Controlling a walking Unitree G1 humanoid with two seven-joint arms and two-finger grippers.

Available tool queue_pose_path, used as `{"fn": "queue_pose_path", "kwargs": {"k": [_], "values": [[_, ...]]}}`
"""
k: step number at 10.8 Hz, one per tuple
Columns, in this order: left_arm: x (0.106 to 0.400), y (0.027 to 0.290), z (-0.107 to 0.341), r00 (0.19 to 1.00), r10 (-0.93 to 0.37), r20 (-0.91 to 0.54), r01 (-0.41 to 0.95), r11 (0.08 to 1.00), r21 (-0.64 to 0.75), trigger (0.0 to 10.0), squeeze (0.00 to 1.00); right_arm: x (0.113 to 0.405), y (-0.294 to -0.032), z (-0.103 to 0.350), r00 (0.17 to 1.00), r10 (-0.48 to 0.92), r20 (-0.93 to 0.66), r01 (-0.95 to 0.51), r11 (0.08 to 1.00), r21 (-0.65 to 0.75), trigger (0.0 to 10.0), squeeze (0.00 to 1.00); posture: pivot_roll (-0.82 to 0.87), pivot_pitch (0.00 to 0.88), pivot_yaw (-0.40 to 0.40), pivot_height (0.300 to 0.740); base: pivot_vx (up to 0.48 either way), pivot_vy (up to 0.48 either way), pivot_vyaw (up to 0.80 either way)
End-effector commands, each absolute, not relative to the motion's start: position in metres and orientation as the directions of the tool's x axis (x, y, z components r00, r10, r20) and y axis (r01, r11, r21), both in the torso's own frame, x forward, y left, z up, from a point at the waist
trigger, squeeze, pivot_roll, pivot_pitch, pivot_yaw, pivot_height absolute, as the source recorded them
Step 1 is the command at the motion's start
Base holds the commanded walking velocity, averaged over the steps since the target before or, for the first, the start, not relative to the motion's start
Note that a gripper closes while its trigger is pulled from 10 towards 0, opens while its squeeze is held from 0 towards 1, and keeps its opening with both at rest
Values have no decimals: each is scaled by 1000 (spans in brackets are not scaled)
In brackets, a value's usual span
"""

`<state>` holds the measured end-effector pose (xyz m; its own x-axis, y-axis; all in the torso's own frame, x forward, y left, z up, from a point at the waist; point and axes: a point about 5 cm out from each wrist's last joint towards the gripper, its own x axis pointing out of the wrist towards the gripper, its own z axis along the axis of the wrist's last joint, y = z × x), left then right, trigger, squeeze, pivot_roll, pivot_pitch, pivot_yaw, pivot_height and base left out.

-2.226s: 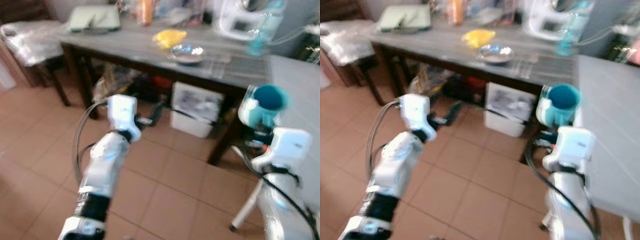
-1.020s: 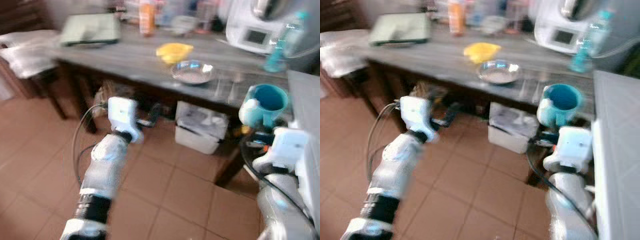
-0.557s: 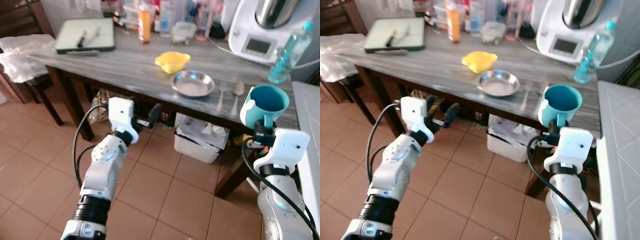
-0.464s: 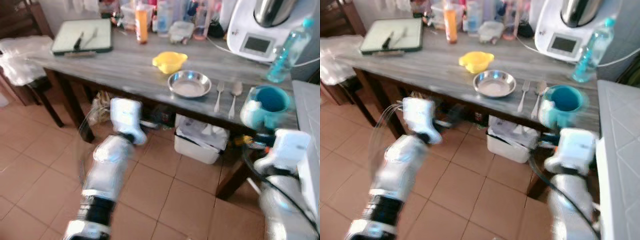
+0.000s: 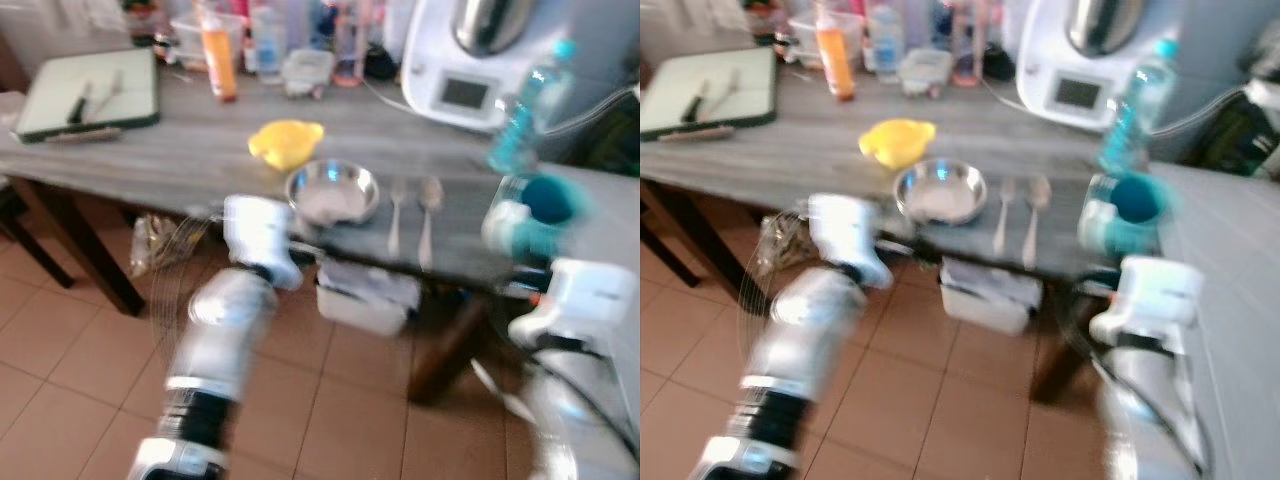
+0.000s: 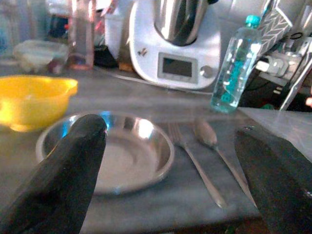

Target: Setting the table

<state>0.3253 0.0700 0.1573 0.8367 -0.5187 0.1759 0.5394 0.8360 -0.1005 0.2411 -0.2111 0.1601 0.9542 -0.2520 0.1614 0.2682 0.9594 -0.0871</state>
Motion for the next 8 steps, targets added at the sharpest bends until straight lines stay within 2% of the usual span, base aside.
{"fn": "queue_pose_path", "kwargs": {"k": [1, 5, 7, 8], "values": [[328, 86, 161, 857, -481, 186, 502, 860, -91, 10000, 0, 243, -202, 168, 955, -218, 199, 237, 968, -78, 10000, 0, 85, 112, -31, 740, 480, 0, 0], [327, 90, 165, 855, -479, 196, 501, 862, -81, 10000, 0, 244, -199, 170, 957, -200, 209, 224, 969, -101, 10000, 0, 89, 116, -33, 740, 446, 0, 0], [316, 90, 174, 790, -565, 239, 593, 803, -58, 10000, 0, 244, -198, 171, 957, -193, 215, 221, 968, -116, 10000, 0, 90, 115, -34, 740, 0, 0, 0], [305, 89, 177, 721, -649, 242, 672, 741, -15, 10000, 0, 244, -197, 172, 957, -188, 219, 218, 969, -120, 10000, 0, 91, 115, -35, 740, 0, 0, 0]]}}
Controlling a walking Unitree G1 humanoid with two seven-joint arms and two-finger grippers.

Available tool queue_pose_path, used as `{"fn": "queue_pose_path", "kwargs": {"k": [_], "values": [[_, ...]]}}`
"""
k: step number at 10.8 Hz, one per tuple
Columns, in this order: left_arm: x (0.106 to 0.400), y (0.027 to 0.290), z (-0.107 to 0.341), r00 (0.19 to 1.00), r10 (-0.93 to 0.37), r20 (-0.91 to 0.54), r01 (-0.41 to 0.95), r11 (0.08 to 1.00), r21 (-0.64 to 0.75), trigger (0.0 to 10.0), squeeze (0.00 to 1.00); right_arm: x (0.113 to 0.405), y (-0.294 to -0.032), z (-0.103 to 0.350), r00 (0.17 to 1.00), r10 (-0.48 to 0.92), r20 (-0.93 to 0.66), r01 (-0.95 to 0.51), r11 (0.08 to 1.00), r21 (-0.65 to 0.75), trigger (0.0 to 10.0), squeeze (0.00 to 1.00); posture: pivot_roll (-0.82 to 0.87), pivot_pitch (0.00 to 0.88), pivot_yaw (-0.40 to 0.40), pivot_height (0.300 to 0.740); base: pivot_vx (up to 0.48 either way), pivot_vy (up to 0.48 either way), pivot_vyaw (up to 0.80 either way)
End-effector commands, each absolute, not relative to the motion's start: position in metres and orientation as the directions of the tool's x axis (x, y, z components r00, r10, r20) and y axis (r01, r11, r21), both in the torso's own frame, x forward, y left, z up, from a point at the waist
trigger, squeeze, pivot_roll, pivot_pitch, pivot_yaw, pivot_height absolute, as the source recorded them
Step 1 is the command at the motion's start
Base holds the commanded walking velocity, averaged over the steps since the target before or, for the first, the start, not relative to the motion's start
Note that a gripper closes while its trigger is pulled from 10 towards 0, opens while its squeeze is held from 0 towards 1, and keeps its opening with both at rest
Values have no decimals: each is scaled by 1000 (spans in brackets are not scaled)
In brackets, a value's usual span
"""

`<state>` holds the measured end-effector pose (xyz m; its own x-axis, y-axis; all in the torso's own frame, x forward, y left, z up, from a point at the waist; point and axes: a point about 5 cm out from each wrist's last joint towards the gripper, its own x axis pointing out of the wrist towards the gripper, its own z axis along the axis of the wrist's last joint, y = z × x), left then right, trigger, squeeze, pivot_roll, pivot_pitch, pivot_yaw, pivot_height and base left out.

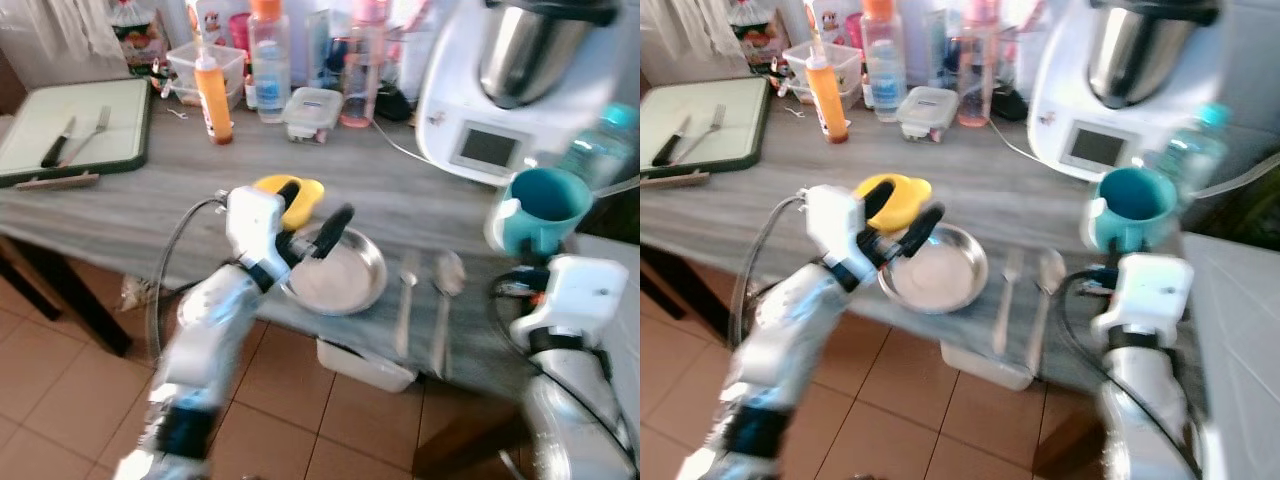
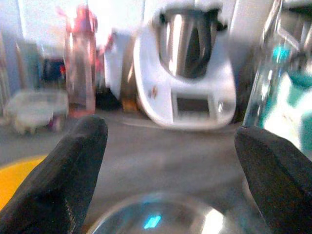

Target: Setting the table

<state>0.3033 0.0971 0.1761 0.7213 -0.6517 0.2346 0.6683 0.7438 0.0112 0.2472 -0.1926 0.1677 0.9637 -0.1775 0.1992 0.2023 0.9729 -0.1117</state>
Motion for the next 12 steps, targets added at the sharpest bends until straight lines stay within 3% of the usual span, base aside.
{"fn": "queue_pose_path", "kwargs": {"k": [1, 8, 12], "values": [[289, 92, 175, 627, -753, 199, 760, 648, 59, 10000, 0, 245, -196, 174, 958, -178, 226, 210, 969, -129, 10000, 0, 97, 116, -38, 740, 0, 0, 0], [268, 120, 178, 437, -899, 23, 893, 437, 109, 10000, 0, 258, -181, 186, 965, -57, 258, 89, 990, -112, 10000, 0, 130, 140, -44, 740, 0, 0, 0], [258, 122, 177, 388, -922, -19, 919, 385, 86, 10000, 0, 294, -169, 190, 970, 45, 238, -27, 997, -77, 10000, 0, 140, 170, -31, 740, 0, 0, 0]]}}
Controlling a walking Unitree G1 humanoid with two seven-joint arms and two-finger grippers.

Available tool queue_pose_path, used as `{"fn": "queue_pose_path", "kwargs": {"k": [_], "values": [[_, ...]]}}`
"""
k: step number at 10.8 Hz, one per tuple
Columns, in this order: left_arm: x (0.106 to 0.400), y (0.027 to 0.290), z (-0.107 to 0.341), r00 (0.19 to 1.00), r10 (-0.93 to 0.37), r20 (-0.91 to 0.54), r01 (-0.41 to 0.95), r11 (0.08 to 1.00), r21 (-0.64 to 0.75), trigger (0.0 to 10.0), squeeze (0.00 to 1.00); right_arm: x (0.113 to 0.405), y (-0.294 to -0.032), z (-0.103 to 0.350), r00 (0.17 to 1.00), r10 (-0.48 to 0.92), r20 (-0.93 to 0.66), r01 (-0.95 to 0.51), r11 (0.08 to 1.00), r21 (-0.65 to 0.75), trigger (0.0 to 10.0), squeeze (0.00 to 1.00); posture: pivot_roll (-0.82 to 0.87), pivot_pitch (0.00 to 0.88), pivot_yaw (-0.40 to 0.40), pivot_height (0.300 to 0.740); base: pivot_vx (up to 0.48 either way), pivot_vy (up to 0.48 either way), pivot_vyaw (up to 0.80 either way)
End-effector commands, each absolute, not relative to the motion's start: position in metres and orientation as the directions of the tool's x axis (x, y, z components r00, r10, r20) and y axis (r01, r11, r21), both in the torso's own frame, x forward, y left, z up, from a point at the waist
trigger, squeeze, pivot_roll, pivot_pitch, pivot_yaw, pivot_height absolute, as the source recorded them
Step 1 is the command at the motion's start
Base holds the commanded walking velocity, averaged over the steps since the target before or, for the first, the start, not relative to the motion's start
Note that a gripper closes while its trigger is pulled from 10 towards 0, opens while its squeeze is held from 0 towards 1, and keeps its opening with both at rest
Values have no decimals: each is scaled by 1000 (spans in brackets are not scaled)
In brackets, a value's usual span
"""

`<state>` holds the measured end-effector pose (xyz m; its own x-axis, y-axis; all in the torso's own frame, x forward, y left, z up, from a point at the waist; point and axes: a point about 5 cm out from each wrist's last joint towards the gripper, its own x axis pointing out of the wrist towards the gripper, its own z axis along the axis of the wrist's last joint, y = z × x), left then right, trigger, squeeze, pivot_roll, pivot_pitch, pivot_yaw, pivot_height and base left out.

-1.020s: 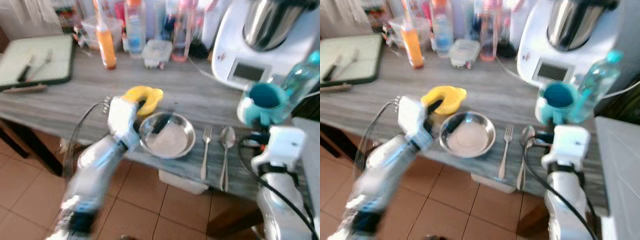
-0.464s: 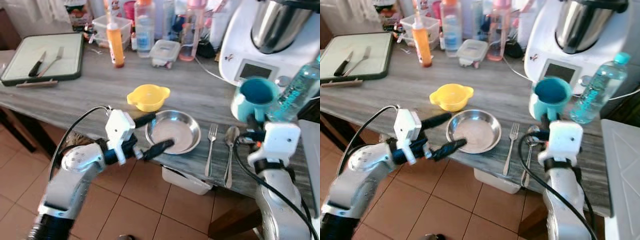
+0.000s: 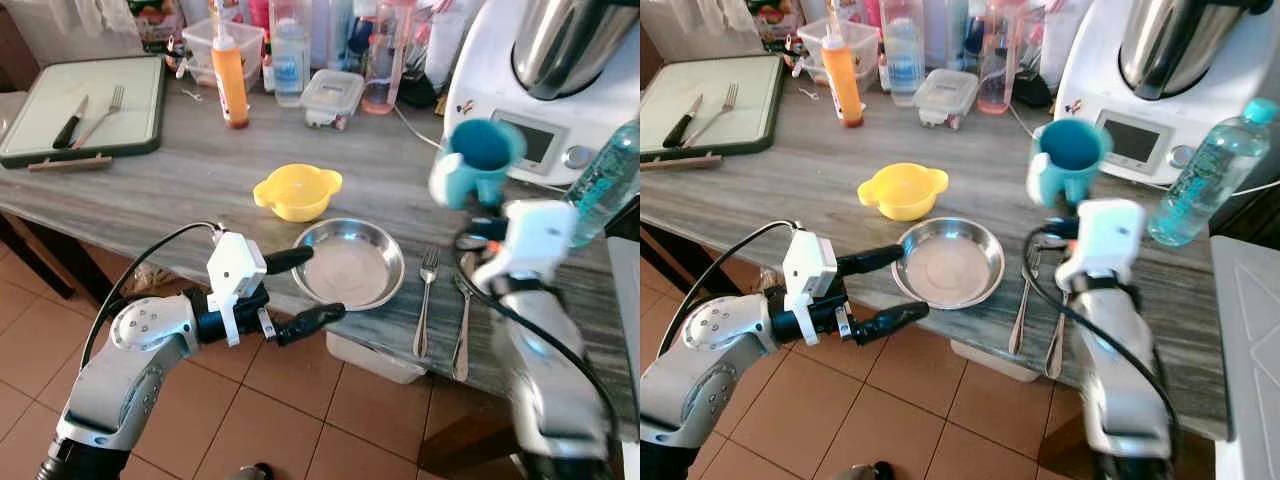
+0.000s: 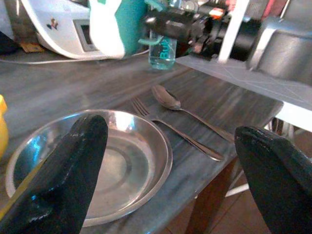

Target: Setting the table

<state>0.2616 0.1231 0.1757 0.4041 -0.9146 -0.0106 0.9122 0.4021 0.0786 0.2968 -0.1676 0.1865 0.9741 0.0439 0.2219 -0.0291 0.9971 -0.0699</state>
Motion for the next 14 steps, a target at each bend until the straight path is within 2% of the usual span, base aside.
{"fn": "queue_pose_path", "kwargs": {"k": [1, 5, 8, 14], "values": [[258, 121, 177, 399, -917, -12, 914, 397, 77, 10000, 0, 300, -164, 183, 975, 67, 212, -57, 997, -51, 10000, 0, 145, 174, -34, 740, 0, 0, 0], [254, 118, 175, 384, -923, -23, 922, 382, 63, 10000, 0, 323, -149, 173, 976, 118, 181, -122, 992, 10, 10000, 0, 160, 181, -37, 740, 0, 0, 0], [251, 114, 171, 373, -928, -17, 927, 372, 45, 10000, 0, 325, -136, 162, 976, 150, 158, -155, 988, 20, 10000, 0, 163, 186, -34, 740, 0, 0, 0], [252, 111, 174, 379, -926, -13, 925, 377, 50, 10000, 0, 319, -139, 146, 986, 117, 122, -119, 993, 11, 10000, 0, 154, 188, -29, 740, 0, 0, 0]]}}
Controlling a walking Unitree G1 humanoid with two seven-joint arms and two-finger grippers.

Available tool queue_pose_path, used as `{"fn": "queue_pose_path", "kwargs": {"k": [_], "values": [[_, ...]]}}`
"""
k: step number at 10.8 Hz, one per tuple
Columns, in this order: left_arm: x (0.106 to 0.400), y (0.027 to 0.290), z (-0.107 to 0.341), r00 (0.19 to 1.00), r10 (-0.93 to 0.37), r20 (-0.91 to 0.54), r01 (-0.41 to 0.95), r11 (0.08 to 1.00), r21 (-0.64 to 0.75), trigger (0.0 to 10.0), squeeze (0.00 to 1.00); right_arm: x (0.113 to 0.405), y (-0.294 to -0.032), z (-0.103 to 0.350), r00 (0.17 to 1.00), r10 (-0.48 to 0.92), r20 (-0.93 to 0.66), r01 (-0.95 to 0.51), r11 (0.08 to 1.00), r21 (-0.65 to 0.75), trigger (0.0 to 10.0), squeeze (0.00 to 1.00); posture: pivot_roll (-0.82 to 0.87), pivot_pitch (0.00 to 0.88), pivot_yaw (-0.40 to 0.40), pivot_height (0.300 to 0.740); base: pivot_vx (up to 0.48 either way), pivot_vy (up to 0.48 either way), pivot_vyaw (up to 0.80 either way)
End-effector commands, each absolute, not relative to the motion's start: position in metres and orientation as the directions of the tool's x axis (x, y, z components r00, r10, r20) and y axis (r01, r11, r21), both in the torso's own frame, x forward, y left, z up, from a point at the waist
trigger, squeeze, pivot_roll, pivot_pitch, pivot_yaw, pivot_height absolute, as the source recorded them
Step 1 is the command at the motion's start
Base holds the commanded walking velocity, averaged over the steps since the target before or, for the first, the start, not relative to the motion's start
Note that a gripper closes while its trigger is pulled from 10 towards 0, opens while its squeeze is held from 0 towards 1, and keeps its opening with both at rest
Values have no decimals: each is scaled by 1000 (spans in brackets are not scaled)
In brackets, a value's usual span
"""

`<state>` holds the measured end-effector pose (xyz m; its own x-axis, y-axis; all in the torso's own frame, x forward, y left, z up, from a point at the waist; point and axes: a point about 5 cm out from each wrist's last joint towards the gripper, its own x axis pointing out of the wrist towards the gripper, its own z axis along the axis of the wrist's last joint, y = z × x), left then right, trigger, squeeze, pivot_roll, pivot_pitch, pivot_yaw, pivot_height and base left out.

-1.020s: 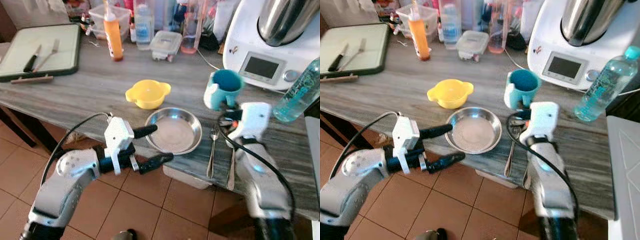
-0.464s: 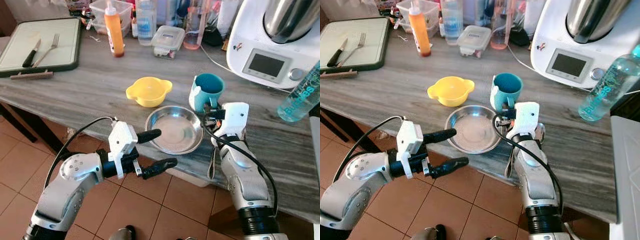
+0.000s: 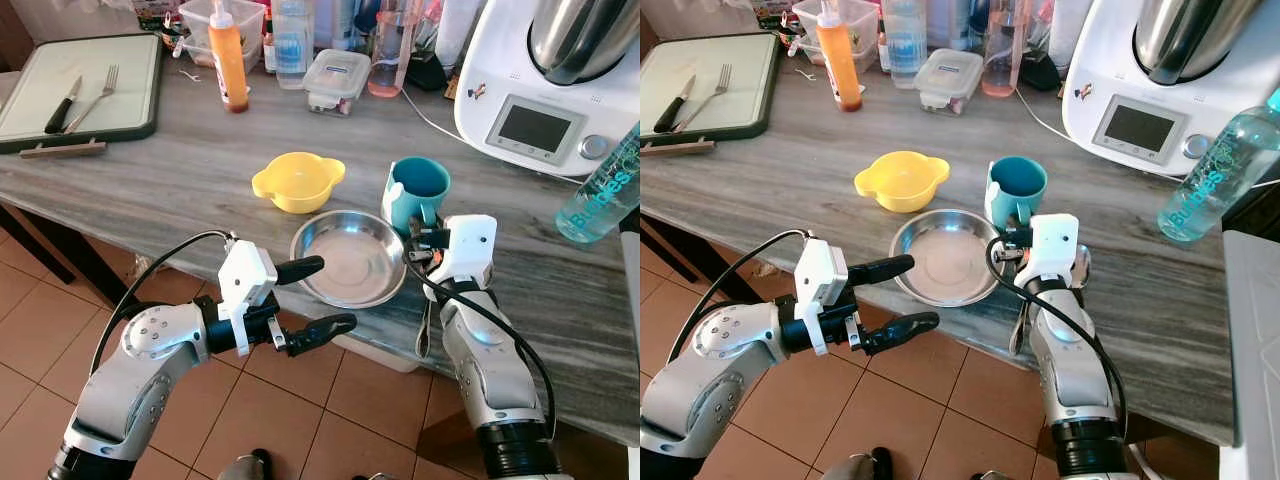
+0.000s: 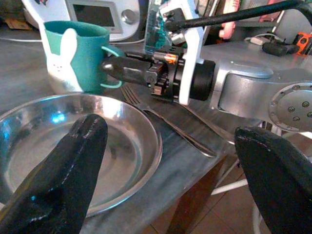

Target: Setting the table

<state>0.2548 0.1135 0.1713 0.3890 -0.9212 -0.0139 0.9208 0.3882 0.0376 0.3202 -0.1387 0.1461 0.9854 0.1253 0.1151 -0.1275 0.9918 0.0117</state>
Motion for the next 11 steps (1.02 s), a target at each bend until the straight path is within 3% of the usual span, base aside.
{"fn": "queue_pose_path", "kwargs": {"k": [1, 5, 6, 7, 11], "values": [[251, 111, 175, 379, -925, -12, 924, 378, 53, 10000, 0, 318, -138, 144, 986, 120, 118, -123, 992, 18, 10000, 0, 155, 188, -27, 740, 0, 0, 0], [253, 112, 173, 382, -924, -16, 923, 381, 51, 10000, 0, 317, -136, 141, 986, 130, 108, -133, 991, 22, 10000, 0, 158, 186, -26, 740, 0, 0, 0], [253, 112, 172, 382, -924, -17, 923, 381, 51, 10000, 0, 317, -135, 140, 986, 132, 106, -135, 991, 22, 10000, 690, 158, 184, -26, 740, 0, 0, 0], [253, 112, 172, 382, -924, -18, 923, 381, 51, 10000, 0, 318, -135, 140, 985, 133, 105, -136, 990, 24, 10000, 1000, 158, 181, -26, 740, 0, 0, 0], [254, 112, 168, 384, -923, -20, 923, 382, 50, 10000, 0, 318, -137, 142, 984, 137, 113, -139, 990, 15, 10000, 1000, 158, 176, -27, 740, 0, 0, 0]]}}
